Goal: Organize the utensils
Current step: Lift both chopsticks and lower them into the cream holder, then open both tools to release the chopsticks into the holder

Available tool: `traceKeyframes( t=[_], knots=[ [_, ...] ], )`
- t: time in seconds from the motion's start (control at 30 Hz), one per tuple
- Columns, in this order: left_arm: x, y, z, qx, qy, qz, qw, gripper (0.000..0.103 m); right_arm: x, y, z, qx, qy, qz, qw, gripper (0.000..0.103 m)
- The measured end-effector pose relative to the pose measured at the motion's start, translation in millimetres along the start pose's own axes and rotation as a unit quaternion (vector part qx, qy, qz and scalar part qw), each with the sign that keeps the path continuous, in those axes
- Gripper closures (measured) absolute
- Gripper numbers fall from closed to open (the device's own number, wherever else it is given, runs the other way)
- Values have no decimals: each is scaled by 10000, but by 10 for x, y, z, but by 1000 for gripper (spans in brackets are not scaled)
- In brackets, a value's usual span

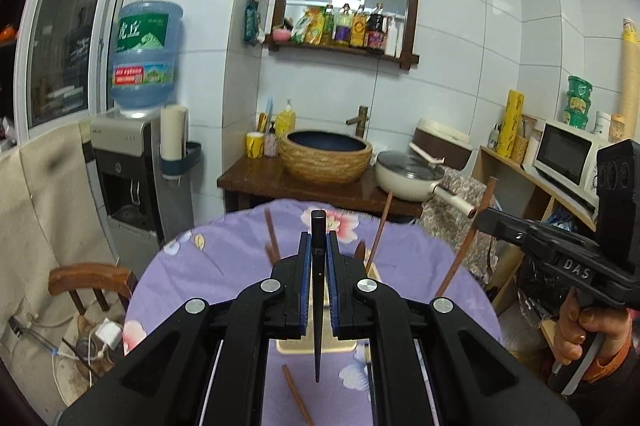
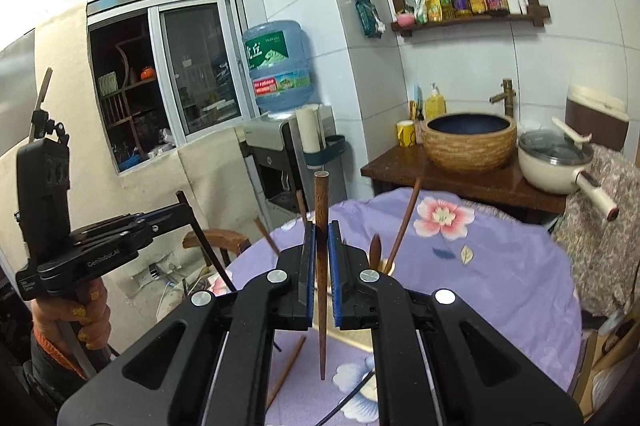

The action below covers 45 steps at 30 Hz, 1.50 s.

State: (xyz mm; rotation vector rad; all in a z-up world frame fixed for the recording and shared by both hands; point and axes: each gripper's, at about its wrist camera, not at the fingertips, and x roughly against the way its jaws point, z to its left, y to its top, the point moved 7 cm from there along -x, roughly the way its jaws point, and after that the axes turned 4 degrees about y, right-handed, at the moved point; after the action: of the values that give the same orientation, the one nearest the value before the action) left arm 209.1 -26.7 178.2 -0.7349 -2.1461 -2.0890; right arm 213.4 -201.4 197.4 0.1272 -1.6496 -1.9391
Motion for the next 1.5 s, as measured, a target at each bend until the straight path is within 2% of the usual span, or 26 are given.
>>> traceKeyframes(
  t=[0.13,0.27,0.47,0.63,0.87,1.0,1.23,1.3,1.37,1.4,1.43,1.47,1.5],
  knots=[
    [37,376,-54,-1,115,-321,9994,96,-21,335,3,66,-149,-260,9995,96],
    [-89,736,-61,148,290,-568,9979,96,-107,620,-65,-36,-361,-525,9980,96],
    [-415,849,-86,307,433,-551,9971,96,-374,660,-141,33,-647,-583,9962,96],
    [-745,592,-67,435,565,-416,9966,96,-638,424,-256,-6,-746,-391,9965,96],
    [-1160,-15,-46,440,653,139,9968,96,-929,-68,-488,-213,-803,13,9965,96],
    [-1271,-221,-37,303,714,309,9965,96,-996,-215,-560,-256,-807,107,9963,99],
    [-1357,-414,-28,204,679,523,9961,96,-1039,-344,-600,-250,-818,135,9962,99],
    [-1328,-422,-27,226,684,467,9963,92,-1020,-370,-593,-233,-789,124,9965,99],
    [-1261,-415,-27,181,706,369,9967,73,-1002,-402,-584,-193,-857,148,9960,98],
    [-1236,-411,-40,169,699,329,9969,65,-981,-420,-587,-178,-891,123,9958,93],
    [-1183,-410,-42,174,692,246,9971,52,-967,-419,-587,-181,-898,103,9957,86],
    [-1143,-410,-38,188,701,175,9972,46,-928,-452,-599,-215,-903,52,9957,63],
    [-1069,-430,-34,173,729,85,9972,45,-886,-482,-609,-240,-929,-8,9954,46]
  ],
)
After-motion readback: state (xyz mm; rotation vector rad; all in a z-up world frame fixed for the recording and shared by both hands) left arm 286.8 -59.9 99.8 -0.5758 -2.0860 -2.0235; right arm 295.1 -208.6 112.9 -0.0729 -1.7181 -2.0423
